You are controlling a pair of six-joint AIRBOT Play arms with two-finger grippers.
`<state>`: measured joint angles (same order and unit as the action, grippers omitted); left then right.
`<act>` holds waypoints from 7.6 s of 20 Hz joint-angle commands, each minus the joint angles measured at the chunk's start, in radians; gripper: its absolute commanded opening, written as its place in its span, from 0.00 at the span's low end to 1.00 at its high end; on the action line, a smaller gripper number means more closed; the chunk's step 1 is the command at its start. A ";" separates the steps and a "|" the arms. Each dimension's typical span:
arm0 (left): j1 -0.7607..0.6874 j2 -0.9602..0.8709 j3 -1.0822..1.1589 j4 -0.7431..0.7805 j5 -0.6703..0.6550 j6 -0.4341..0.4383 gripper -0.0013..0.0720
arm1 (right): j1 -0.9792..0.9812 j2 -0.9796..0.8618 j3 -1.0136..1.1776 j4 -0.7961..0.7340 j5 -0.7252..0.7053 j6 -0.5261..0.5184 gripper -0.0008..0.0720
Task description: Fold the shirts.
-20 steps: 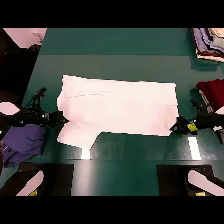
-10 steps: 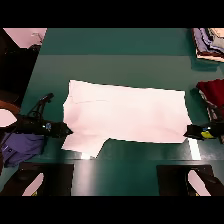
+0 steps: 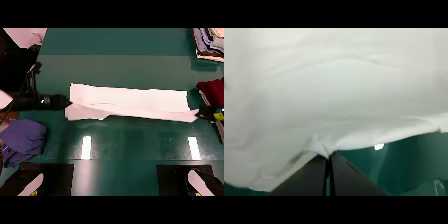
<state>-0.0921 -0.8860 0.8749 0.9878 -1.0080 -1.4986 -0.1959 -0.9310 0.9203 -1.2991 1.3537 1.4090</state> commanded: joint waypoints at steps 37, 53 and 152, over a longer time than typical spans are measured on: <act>-0.072 -0.470 0.343 -0.008 -0.031 0.017 0.05 | -0.174 -0.893 0.497 0.383 0.142 -0.369 0.04; -0.446 -1.098 0.871 -0.151 0.089 0.002 0.05 | 0.136 -0.638 0.919 0.547 0.323 -0.154 0.03; -0.245 -0.693 1.125 0.158 -0.309 0.040 0.06 | -0.419 -0.698 1.150 0.546 -0.112 -0.173 0.03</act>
<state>-0.3363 -1.5795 1.9995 1.1439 -1.3170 -1.4590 -0.5877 -1.6447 2.0018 -0.7517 1.1904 1.2362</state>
